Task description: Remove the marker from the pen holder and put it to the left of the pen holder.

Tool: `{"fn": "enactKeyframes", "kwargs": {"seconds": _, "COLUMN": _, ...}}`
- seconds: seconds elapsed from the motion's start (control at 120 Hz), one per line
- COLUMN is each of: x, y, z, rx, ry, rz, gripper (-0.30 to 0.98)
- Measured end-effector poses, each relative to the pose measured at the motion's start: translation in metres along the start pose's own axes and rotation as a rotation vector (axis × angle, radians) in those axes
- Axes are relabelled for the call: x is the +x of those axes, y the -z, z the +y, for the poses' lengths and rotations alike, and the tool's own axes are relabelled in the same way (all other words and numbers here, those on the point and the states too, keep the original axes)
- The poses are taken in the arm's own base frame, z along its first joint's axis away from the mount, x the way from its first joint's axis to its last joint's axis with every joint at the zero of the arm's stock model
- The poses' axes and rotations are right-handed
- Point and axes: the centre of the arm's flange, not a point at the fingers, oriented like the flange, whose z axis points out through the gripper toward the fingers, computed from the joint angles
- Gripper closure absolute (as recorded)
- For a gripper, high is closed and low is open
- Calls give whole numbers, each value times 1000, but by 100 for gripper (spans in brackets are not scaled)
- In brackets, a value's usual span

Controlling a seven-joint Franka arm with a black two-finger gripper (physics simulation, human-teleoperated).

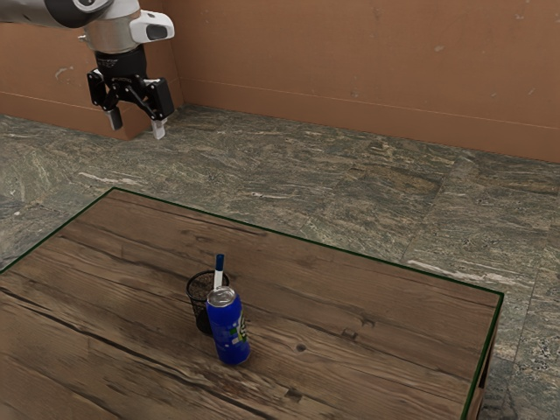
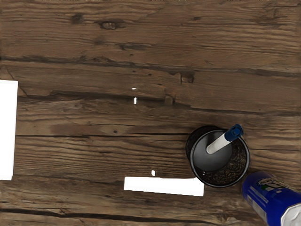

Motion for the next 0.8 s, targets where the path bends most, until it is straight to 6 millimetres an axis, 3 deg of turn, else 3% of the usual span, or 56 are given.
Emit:
{"fn": "enactKeyframes", "kwargs": {"seconds": 0.2, "x": -2, "y": 0, "z": 2, "rx": 3, "ry": -6, "rz": -3, "gripper": 0}}
{"fn": "enactKeyframes", "kwargs": {"seconds": 0.267, "x": 3, "y": -10, "z": 20, "rx": 34, "ry": -50, "rz": -28, "gripper": 0}}
{"fn": "enactKeyframes", "kwargs": {"seconds": 0.308, "x": 13, "y": -40, "z": 65, "rx": 77, "ry": -147, "rz": -82, "gripper": 0}}
{"fn": "enactKeyframes", "kwargs": {"seconds": 0.358, "x": 14, "y": -91, "z": 167, "rx": 139, "ry": -345, "rz": -163, "gripper": 0}}
{"fn": "enactKeyframes", "kwargs": {"seconds": 0.383, "x": 9, "y": -117, "z": 209, "rx": 169, "ry": -427, "rz": -203, "gripper": 0}}
{"fn": "enactKeyframes", "kwargs": {"seconds": 0.408, "x": 5, "y": -143, "z": 233, "rx": 194, "ry": -480, "rz": -244, "gripper": 0}}
{"fn": "enactKeyframes", "kwargs": {"seconds": 0.433, "x": 3, "y": -165, "z": 242, "rx": 213, "ry": -509, "rz": -281, "gripper": 0}}
{"fn": "enactKeyframes", "kwargs": {"seconds": 0.517, "x": -4, "y": -215, "z": 240, "rx": 247, "ry": -555, "rz": -368, "gripper": 0}}
{"fn": "enactKeyframes", "kwargs": {"seconds": 0.567, "x": -5, "y": -231, "z": 236, "rx": 254, "ry": -578, "rz": -383, "gripper": 0}}
{"fn": "enactKeyframes", "kwargs": {"seconds": 0.608, "x": -1, "y": -235, "z": 230, "rx": 252, "ry": -583, "rz": -369, "gripper": 0}}
{"fn": "enactKeyframes", "kwargs": {"seconds": 0.692, "x": 28, "y": -222, "z": 189, "rx": 231, "ry": -518, "rz": -297, "gripper": 0}}
{"fn": "enactKeyframes", "kwargs": {"seconds": 0.8, "x": 50, "y": -231, "z": 144, "rx": 184, "ry": -420, "rz": -272, "gripper": 0}}
